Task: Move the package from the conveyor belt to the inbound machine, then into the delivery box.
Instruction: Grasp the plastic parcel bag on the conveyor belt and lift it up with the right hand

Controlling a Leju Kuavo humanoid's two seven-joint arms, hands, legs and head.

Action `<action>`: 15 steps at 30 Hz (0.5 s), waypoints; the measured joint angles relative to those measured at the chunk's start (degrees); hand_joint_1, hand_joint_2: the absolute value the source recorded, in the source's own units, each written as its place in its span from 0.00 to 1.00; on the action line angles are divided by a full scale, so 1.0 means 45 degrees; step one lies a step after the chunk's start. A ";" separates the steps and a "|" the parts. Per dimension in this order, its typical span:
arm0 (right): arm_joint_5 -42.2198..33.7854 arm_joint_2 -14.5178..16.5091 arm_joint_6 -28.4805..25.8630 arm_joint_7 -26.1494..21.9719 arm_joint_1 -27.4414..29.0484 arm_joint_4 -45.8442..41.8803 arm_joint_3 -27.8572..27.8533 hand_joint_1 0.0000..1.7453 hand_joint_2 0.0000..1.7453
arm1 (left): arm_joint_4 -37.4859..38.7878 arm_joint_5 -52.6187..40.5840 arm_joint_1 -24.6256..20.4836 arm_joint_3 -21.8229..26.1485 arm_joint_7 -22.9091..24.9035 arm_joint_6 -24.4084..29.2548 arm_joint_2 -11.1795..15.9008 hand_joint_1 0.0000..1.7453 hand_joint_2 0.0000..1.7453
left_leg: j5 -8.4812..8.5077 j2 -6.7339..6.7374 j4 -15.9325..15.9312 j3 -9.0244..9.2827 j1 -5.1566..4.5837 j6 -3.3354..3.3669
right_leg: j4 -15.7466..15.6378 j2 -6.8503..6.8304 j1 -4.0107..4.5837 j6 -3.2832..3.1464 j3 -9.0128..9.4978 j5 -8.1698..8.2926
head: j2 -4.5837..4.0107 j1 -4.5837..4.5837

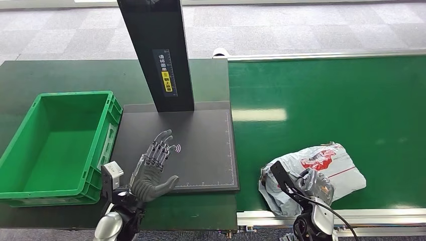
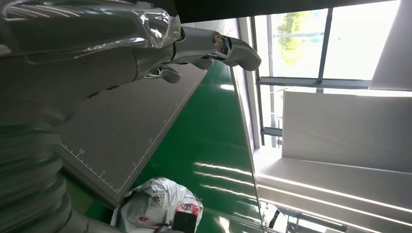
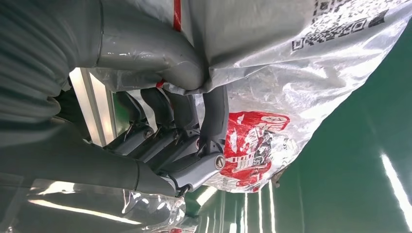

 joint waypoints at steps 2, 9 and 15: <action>-0.0701 0.0048 -0.0543 -0.0688 0.0101 -0.0270 -0.0064 1.00 1.00 | 0.0001 0.0036 -0.0005 -0.0007 -0.0165 0.0000 -0.0005 0.00 1.00 | 0.0001 -0.0002 0.0003 -0.0001 -0.0002 0.0001 | 0.0000 -0.0003 -0.0002 0.0000 -0.0004 0.0001 | 0.0000 0.0000; -0.4625 0.0526 -0.5309 -0.5427 0.0786 -0.3403 -0.0850 1.00 1.00 | 0.0008 0.0185 -0.0178 -0.0090 -0.0762 0.0155 -0.0044 0.00 1.00 | -0.0003 0.0014 0.0000 -0.0002 -0.0004 0.0000 | 0.0000 -0.0002 -0.0004 0.0001 -0.0009 0.0000 | 0.0000 0.0002; -0.5617 0.0795 -0.5920 -0.6732 0.1021 -0.4305 -0.1054 1.00 1.00 | 0.0016 0.0270 -0.0203 -0.0203 -0.0947 0.0485 -0.0040 0.00 1.00 | -0.0001 0.0007 0.0001 0.0002 -0.0005 0.0000 | -0.0001 -0.0004 -0.0005 0.0000 -0.0003 0.0001 | 0.0000 0.0000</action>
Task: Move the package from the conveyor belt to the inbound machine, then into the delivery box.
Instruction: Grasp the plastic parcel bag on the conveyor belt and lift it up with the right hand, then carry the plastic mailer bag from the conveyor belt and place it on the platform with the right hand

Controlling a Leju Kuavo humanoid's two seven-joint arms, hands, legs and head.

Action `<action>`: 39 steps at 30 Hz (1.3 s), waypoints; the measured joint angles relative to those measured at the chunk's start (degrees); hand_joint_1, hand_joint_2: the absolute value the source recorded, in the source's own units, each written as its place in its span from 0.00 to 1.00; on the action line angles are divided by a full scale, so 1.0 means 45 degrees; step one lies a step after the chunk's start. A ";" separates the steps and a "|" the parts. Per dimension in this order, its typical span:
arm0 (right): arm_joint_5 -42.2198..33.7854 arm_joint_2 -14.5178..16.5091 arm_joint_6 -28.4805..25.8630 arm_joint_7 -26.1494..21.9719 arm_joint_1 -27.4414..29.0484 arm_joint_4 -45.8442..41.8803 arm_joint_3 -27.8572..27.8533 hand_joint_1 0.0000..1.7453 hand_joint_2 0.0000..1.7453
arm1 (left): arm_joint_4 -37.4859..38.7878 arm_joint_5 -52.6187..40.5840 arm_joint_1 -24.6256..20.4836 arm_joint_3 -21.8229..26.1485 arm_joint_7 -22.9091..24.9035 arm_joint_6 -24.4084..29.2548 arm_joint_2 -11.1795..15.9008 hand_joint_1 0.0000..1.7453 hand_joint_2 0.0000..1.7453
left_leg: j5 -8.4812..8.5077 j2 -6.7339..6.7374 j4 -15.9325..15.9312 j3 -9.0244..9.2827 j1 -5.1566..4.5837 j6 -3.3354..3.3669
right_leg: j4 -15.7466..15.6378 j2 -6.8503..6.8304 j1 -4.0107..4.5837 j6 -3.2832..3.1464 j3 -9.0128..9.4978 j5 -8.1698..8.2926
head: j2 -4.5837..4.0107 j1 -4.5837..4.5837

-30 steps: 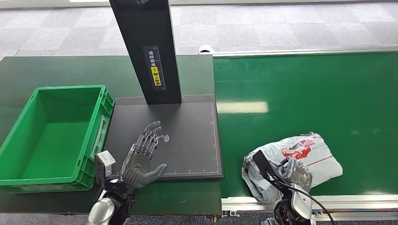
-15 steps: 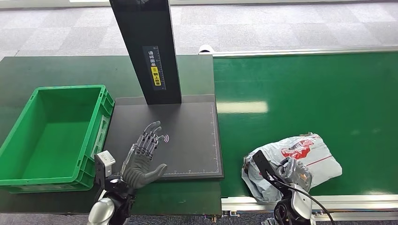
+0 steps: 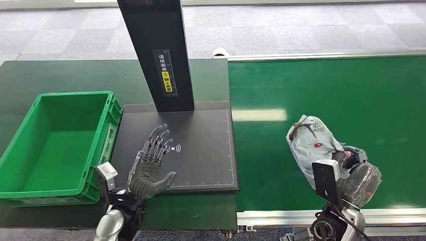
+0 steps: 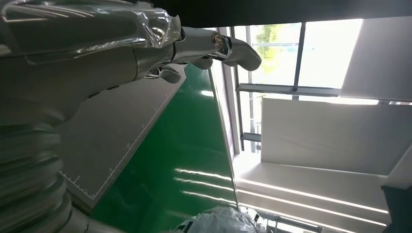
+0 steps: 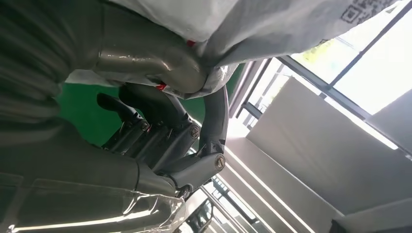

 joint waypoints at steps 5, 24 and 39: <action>-0.0559 0.0084 -0.0306 -0.0753 0.0034 -0.0366 -0.0010 1.00 1.00 | 0.0047 0.0199 -0.0004 -0.0015 -0.0211 0.0123 -0.0006 0.00 1.00 | 0.0000 -0.0001 0.0000 0.0000 0.0000 0.0000 | 0.0000 0.0000 0.0000 0.0000 0.0001 0.0000 | 0.0000 0.0000; 0.4602 -0.0225 -0.0464 -0.0747 -0.1831 0.0445 0.3063 1.00 1.00 | -0.0755 0.0655 -0.0172 0.0223 -0.1429 0.2611 -0.0129 0.00 1.00 | 0.0011 -0.0022 -0.0002 -0.0005 0.0001 0.0003 | 0.0002 -0.0032 0.0002 0.0000 0.0013 0.0000 | 0.0000 0.0001; 0.5017 -0.0876 0.2488 -0.0662 -0.6193 0.9346 0.9242 1.00 1.00 | -0.0400 0.2369 -0.0948 -0.0206 -0.1683 0.2711 0.0137 0.00 1.00 | 0.0034 -0.0022 -0.0001 -0.0007 0.0009 0.0003 | 0.0008 -0.0029 0.0012 -0.0007 0.0010 0.0010 | 0.0000 0.0001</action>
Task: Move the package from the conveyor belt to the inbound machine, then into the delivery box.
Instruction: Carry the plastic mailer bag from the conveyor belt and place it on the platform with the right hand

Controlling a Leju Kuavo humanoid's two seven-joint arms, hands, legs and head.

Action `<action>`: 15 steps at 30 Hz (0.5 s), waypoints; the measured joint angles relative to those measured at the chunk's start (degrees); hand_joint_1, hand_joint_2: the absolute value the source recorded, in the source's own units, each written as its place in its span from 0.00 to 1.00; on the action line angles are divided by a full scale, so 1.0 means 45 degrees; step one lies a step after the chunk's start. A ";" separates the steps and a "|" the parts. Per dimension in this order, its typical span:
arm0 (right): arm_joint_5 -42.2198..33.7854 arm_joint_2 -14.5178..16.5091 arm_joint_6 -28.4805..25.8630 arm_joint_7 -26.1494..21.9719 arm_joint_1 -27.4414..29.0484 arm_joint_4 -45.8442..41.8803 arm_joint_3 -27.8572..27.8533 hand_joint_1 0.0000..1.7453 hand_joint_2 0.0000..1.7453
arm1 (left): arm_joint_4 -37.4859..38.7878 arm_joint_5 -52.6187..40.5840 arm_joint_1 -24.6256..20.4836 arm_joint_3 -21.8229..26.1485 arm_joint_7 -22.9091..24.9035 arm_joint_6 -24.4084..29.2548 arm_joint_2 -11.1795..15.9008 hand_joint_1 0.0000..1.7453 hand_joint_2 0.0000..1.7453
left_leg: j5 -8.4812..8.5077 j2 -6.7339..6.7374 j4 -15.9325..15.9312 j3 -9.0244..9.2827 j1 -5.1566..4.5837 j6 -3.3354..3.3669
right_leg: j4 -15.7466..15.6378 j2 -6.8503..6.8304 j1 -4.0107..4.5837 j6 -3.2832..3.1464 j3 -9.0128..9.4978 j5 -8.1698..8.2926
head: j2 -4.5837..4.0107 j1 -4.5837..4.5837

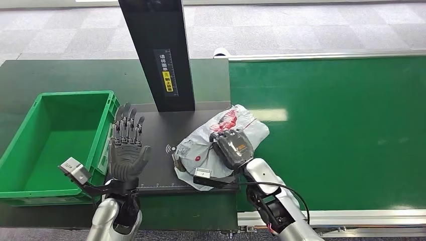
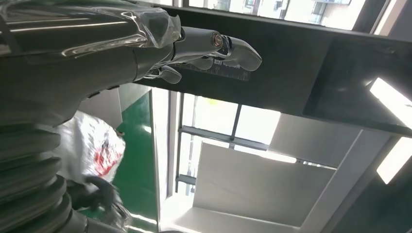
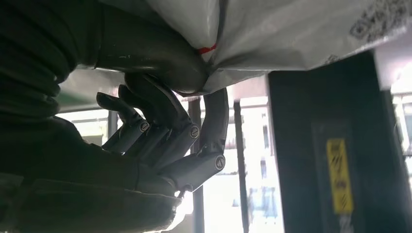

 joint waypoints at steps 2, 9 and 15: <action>-0.0360 0.0113 0.1022 -0.0023 -0.0274 0.0862 0.0672 1.00 1.00 | 0.0101 0.0147 -0.0072 -0.0113 0.0024 -0.0107 0.0027 0.00 1.00 | -0.0002 0.0000 0.0001 -0.0007 -0.0002 0.0001 | -0.0001 0.0000 -0.0002 0.0001 -0.0007 -0.0001 | 0.0000 0.0002; -0.1241 0.0471 0.2889 -0.0243 -0.1191 0.2655 0.2185 1.00 1.00 | 0.0491 0.0373 -0.0317 -0.0414 0.0062 -0.0340 0.0095 0.00 1.00 | -0.0020 0.0041 -0.0001 0.0061 -0.0004 -0.0005 | -0.0008 0.0038 -0.0004 0.0000 0.0031 -0.0002 | 0.0000 0.0000; -0.2569 0.0609 0.3168 -0.1061 -0.1412 0.3171 0.2569 1.00 1.00 | 0.0704 0.0517 -0.0406 -0.0559 0.0069 -0.0528 0.0117 0.00 1.00 | -0.0023 0.0062 -0.0005 0.0130 0.0001 -0.0009 | -0.0008 0.0062 0.0002 -0.0003 0.0089 -0.0003 | 0.0000 -0.0001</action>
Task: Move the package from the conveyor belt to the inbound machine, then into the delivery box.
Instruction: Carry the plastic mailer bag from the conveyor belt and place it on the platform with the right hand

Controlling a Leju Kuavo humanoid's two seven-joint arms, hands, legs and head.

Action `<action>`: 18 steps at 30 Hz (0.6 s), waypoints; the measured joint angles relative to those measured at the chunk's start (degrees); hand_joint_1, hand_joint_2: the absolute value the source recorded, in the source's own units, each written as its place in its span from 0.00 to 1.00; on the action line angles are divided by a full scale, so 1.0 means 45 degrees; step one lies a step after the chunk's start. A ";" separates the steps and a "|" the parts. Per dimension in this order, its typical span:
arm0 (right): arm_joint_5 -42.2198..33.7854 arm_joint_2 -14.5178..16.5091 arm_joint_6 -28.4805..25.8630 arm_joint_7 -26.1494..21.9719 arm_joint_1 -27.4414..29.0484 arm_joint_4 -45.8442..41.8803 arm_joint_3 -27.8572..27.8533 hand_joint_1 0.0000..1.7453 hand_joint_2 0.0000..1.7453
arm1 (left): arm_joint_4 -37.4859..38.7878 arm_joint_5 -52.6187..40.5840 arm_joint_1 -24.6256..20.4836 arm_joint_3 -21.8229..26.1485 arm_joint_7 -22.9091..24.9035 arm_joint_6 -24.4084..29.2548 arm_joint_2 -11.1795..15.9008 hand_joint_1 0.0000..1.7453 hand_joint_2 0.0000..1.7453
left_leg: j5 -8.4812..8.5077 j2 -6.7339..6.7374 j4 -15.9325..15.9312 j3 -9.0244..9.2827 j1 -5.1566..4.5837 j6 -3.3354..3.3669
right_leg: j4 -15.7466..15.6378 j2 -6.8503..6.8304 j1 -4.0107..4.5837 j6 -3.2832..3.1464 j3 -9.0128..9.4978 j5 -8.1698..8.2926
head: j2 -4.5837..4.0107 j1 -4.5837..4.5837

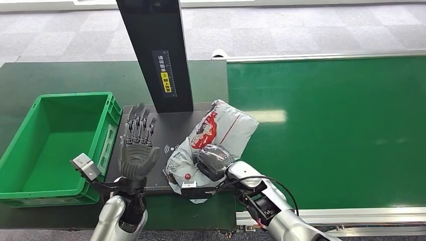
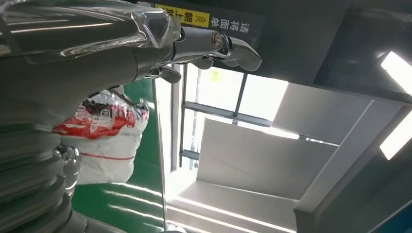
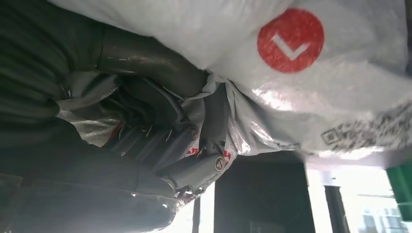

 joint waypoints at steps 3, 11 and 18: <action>-0.1427 0.0047 0.0258 -0.0818 0.0079 0.0051 -0.0048 1.00 1.00 | 0.0059 0.0040 -0.0037 -0.0007 0.0013 -0.0086 -0.0004 0.00 1.00 | 0.0001 0.0000 0.0001 0.0000 0.0000 0.0000 | 0.0001 0.0000 0.0000 0.0000 0.0005 0.0000 | 0.0000 0.0001; -0.4095 0.0223 -0.0433 -0.1025 0.0114 -0.0182 -0.0718 1.00 1.00 | 0.0330 0.0080 -0.0184 -0.0110 0.0034 -0.0175 0.0033 0.00 1.00 | 0.0002 -0.0015 0.0005 -0.0029 -0.0002 0.0002 | 0.0002 -0.0005 -0.0002 0.0001 -0.0012 0.0001 | 0.0000 0.0002; -0.4918 0.0204 -0.0926 -0.0303 -0.0018 -0.0227 -0.1251 0.00 1.00 | 0.0503 0.0140 -0.0239 -0.0140 0.0022 -0.0189 0.0112 0.00 1.00 | 0.0002 -0.0018 0.0005 -0.0037 -0.0002 0.0002 | 0.0002 -0.0005 -0.0002 0.0001 -0.0020 0.0001 | 0.0000 0.0001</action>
